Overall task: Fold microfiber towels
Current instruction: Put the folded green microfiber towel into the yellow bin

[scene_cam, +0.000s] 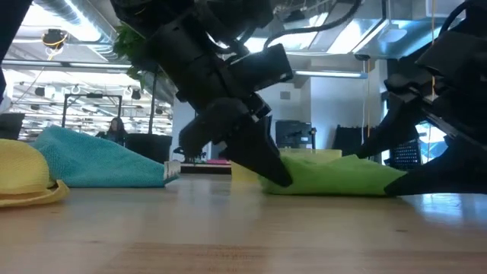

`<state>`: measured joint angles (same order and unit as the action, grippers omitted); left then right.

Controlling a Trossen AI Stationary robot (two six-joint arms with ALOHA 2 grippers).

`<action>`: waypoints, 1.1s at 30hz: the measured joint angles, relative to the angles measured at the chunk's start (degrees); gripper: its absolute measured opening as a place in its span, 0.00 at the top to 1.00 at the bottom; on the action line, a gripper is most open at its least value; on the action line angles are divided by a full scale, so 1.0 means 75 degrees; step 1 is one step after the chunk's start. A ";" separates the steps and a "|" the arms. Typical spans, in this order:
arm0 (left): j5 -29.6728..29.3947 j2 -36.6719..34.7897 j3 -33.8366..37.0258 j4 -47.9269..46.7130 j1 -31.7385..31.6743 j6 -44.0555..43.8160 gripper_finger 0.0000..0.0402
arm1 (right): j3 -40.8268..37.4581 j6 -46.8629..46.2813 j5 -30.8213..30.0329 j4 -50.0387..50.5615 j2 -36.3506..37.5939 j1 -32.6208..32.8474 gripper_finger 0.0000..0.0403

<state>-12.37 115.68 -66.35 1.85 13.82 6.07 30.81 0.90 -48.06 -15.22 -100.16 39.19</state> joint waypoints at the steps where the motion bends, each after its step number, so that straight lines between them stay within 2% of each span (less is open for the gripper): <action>1: 0.0018 -0.0030 0.0004 -0.0013 0.0001 -0.0003 1.00 | 0.0002 0.0024 -0.0013 0.0023 -0.0003 0.0001 0.29; 7: 0.0092 -0.0180 -0.0004 0.0181 0.0023 -0.0134 1.00 | 0.0023 -0.0426 0.0001 0.0550 0.0012 -0.0008 0.29; 20: 0.0197 -0.0373 -0.0017 0.0079 0.0020 -0.0187 1.00 | 0.0035 -0.0558 -0.0088 0.0968 0.0026 0.0007 0.31; 23: 0.0197 -0.0373 -0.0017 -0.0027 0.0023 -0.0198 1.00 | 0.0035 -0.0550 -0.0153 0.0973 0.0026 0.0076 0.37; 29: 0.0194 -0.0389 -0.0017 -0.0066 0.0023 -0.0204 1.00 | 0.0035 -0.0491 -0.0171 0.0981 0.0026 0.0155 0.58; 33: 0.0197 -0.0429 -0.0017 -0.0096 0.0023 -0.0215 1.00 | 0.0038 -0.0488 -0.0156 0.0982 0.0026 0.0155 0.69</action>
<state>-10.90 112.46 -66.48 1.13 14.00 4.45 31.09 -2.76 -49.24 -7.86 -99.96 40.36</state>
